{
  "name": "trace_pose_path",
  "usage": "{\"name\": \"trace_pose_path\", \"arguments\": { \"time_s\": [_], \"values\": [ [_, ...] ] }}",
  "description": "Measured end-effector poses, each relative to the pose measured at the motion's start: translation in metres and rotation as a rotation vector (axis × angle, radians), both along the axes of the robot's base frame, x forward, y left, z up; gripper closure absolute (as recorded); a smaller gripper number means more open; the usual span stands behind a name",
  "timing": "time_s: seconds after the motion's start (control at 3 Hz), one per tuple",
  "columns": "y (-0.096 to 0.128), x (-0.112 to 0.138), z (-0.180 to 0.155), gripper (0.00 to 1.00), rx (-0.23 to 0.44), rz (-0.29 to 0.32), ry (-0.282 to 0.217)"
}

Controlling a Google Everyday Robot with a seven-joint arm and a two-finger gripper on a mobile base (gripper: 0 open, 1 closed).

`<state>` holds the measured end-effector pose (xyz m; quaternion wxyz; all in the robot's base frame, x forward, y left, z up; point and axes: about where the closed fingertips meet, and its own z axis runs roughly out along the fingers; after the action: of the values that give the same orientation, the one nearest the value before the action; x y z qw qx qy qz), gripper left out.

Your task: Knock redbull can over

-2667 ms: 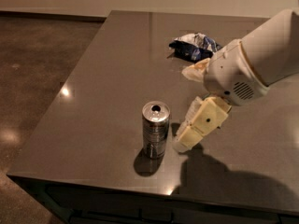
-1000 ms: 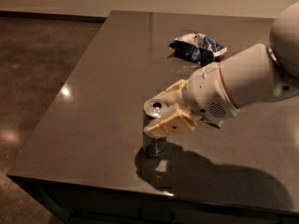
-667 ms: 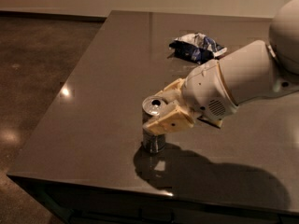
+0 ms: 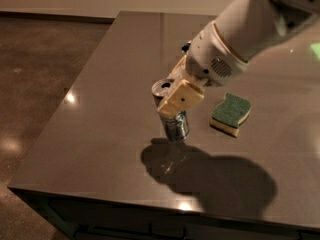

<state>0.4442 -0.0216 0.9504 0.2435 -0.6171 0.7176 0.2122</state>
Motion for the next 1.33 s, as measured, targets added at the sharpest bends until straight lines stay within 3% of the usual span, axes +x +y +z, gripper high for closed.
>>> {"name": "trace_pose_path", "arguments": {
  "time_s": [0.67,1.0,1.33],
  "values": [
    [-0.002,0.035,-0.001,1.0,-0.301,0.041,0.021],
    [0.002,0.05,-0.012,1.0,-0.391,0.068,0.034],
    [0.01,0.061,-0.025,0.84,-0.459,0.104,0.039]
  ]
}}
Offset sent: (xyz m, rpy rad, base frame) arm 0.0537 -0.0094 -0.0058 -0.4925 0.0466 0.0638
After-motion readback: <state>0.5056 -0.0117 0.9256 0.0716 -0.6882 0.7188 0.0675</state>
